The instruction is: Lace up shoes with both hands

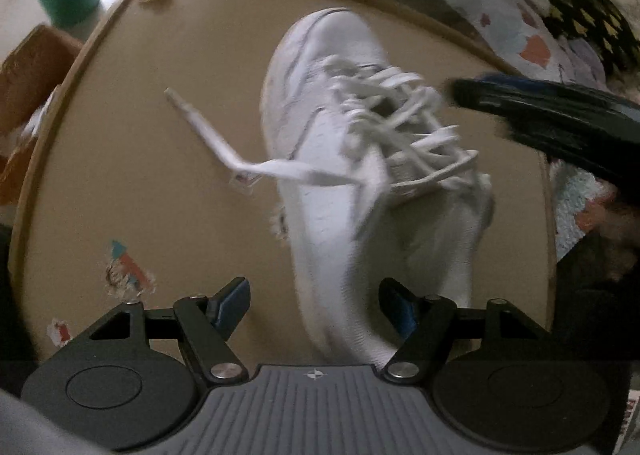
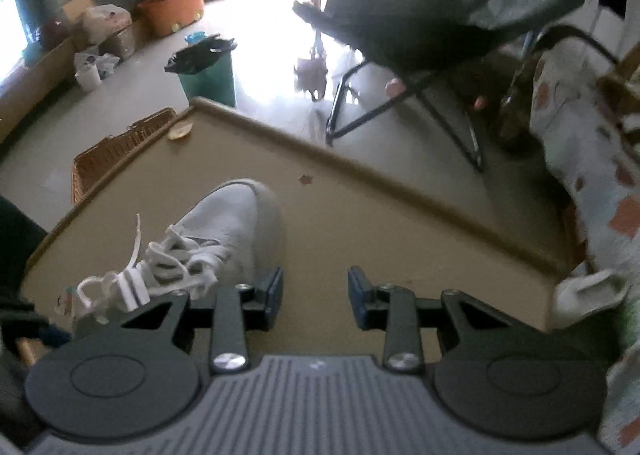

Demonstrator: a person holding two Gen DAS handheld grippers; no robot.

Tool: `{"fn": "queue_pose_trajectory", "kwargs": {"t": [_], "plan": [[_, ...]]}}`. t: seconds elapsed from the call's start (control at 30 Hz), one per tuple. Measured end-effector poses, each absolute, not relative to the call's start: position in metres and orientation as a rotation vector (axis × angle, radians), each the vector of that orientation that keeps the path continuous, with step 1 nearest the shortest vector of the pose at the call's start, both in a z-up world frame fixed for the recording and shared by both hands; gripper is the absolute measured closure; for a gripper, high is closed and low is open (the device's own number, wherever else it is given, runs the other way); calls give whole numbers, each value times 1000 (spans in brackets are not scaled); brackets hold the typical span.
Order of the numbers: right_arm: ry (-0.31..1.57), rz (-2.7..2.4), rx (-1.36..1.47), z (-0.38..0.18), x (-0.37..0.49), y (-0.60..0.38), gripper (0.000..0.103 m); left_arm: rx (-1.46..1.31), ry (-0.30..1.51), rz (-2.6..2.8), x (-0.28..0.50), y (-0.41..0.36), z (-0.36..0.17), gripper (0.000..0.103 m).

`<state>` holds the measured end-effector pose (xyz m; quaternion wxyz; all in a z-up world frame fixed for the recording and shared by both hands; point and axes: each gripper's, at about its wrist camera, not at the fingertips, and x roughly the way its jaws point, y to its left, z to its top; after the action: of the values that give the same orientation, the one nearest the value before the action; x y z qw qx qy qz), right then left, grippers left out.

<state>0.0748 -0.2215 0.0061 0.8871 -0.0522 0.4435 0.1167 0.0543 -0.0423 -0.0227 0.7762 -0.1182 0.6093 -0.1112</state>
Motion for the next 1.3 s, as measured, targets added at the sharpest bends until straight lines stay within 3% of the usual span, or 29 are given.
{"fn": "queue_pose_trajectory", "kwargs": {"t": [0.17, 0.43, 0.6, 0.97, 1.07, 1.3], "plan": [[1027, 443, -95, 15, 49, -244, 65, -364, 1302, -245, 50, -18, -20, 30], [1125, 497, -64, -26, 52, -220, 65, -386, 1297, -234, 46, -5, -24, 30], [1051, 354, -201, -21, 69, -216, 64, -363, 1260, -284, 38, 1, -24, 30], [951, 249, -226, 34, 92, -266, 63, -330, 1141, -261, 22, 52, 6, 30], [948, 154, -91, 31, 93, -282, 58, -309, 1083, -178, 25, 67, 2, 30], [946, 43, 194, -18, 41, -294, 57, -171, 990, -172, 28, 62, -18, 30]]}}
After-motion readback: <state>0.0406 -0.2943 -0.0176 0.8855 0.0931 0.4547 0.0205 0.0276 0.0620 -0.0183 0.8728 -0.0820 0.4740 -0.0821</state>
